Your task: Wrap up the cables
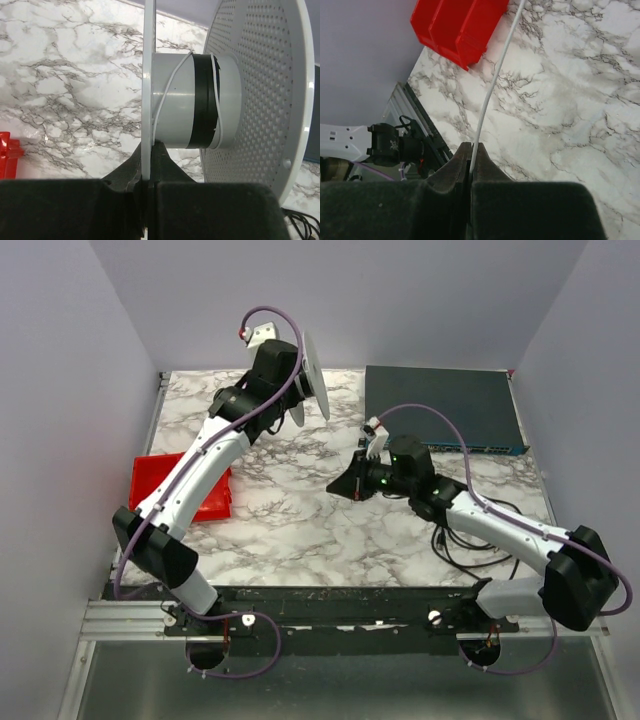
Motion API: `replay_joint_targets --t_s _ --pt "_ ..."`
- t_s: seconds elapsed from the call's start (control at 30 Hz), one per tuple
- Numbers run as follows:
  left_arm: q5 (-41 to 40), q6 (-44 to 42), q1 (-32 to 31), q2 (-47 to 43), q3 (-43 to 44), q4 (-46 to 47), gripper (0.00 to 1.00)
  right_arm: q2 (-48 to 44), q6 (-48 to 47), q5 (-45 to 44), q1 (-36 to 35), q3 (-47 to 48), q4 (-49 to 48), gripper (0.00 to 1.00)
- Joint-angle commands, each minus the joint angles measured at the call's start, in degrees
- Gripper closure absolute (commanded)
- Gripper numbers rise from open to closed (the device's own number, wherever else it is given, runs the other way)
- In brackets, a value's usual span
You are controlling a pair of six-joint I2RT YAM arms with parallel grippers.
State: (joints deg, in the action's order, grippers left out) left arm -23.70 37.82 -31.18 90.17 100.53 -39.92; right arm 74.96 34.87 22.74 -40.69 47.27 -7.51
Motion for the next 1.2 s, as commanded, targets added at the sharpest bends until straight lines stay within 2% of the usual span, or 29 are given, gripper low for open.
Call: replay_joint_targets --t_s 0.0,0.27,0.43,0.6,0.87,1.17 --pt "-3.0 2.3 0.9 2.9 4.9 0.8 1.00 -1.1 -5.9 -6.7 -3.2 7.2 15.0 0.99" --pt "-0.7 0.3 0.9 7.6 5.9 0.1 1.00 0.5 -10.4 -14.2 -6.4 16.7 24.1 0.99" --pt "2.9 -5.9 -0.7 6.4 1.5 2.4 1.00 2.9 -17.8 -27.1 -6.4 27.9 33.9 0.99" --pt "7.5 -12.5 -2.9 3.3 -3.6 4.1 1.00 6.3 -24.3 -38.6 -6.4 37.2 38.7 0.99" --pt "13.2 -23.1 -5.9 -3.4 -9.7 5.0 1.00 9.6 -31.2 -50.1 -5.9 42.6 37.0 0.99" --pt "17.5 -32.6 -8.8 -8.7 -13.7 3.2 1.00 10.1 -33.6 -51.0 -2.8 45.1 35.2 0.99"
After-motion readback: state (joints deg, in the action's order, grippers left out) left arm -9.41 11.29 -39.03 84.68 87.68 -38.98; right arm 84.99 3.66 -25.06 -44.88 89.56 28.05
